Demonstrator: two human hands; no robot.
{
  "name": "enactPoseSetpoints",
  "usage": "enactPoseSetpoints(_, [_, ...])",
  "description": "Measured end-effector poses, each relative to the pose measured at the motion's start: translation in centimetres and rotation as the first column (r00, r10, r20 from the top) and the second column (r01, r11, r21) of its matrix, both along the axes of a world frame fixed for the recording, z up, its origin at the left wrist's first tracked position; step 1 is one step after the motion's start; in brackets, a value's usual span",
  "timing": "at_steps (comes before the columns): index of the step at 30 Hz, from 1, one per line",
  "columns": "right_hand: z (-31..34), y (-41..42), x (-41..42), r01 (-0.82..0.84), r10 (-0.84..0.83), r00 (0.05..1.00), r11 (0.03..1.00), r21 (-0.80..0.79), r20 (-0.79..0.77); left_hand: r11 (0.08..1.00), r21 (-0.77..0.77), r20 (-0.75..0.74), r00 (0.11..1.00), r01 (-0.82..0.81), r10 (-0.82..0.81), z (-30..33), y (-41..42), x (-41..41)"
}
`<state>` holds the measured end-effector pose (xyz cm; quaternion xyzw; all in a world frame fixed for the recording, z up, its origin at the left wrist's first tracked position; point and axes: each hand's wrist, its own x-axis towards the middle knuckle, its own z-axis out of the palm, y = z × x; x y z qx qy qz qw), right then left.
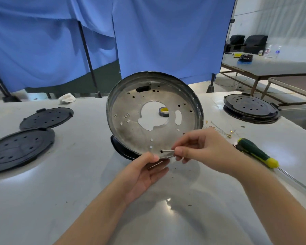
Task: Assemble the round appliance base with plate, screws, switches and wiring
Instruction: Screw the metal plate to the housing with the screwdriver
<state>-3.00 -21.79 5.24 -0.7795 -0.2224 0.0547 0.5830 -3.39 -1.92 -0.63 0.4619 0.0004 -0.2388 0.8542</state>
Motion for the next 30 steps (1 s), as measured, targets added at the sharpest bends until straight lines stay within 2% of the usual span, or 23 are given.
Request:
enactPoseSetpoints(4, [-0.5,0.4,0.0,0.073,-0.069,0.997,0.991,-0.113,0.045,1.000,0.021,-0.008,1.000,-0.011,0.011,-0.4,-0.1,0.2])
enactPoseSetpoints(8, [-0.3,1.0,0.1,0.220,-0.161,0.965,0.926,-0.307,0.206,0.999,0.031,0.001,1.000,0.013,-0.013,-0.6,-0.4,0.2])
enactPoseSetpoints(16, [-0.8,1.9,-0.1,0.314,-0.148,0.929,0.800,-0.512,0.339,1.000,0.015,-0.023,0.999,0.025,-0.025,-0.8,-0.7,0.0])
enactPoseSetpoints(26, [0.1,2.3,1.3,0.264,-0.164,0.962,0.755,-0.600,0.216,0.999,0.023,0.004,0.999,0.044,-0.044,-0.9,-0.5,0.0])
enactPoseSetpoints(30, [0.1,2.9,1.3,0.235,-0.095,0.965,0.723,-0.649,0.243,0.999,0.034,0.010,0.999,0.037,-0.038,-0.8,-0.5,0.1])
